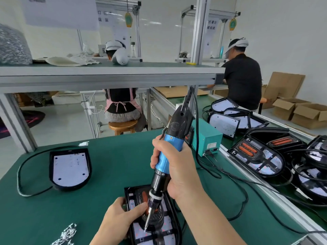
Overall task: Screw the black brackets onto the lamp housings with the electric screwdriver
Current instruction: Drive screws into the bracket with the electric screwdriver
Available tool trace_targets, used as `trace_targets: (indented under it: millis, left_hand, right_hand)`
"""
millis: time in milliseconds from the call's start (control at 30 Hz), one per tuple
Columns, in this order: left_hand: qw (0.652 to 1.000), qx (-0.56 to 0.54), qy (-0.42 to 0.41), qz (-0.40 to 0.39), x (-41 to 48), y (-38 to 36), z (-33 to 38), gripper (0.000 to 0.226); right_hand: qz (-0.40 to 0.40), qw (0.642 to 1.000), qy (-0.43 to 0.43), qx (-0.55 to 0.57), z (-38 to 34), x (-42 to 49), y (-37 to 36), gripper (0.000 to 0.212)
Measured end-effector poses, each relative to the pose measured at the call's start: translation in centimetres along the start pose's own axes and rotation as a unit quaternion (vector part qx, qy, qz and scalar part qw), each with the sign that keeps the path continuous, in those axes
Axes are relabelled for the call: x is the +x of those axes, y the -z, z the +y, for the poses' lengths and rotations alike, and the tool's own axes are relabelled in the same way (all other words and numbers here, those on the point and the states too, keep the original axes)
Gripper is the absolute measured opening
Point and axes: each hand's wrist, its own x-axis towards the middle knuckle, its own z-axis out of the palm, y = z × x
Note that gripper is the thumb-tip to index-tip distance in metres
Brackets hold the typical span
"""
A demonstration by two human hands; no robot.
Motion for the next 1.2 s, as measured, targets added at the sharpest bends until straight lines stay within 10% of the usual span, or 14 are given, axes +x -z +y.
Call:
trace_targets:
  millis: [1200]
  left_hand:
    - [0.999,-0.022,0.023,-0.009,-1.0,0.0,0.0,0.061]
  right_hand:
    - [-0.034,0.995,0.021,-0.088,4.8,-2.0,-1.5,0.02]
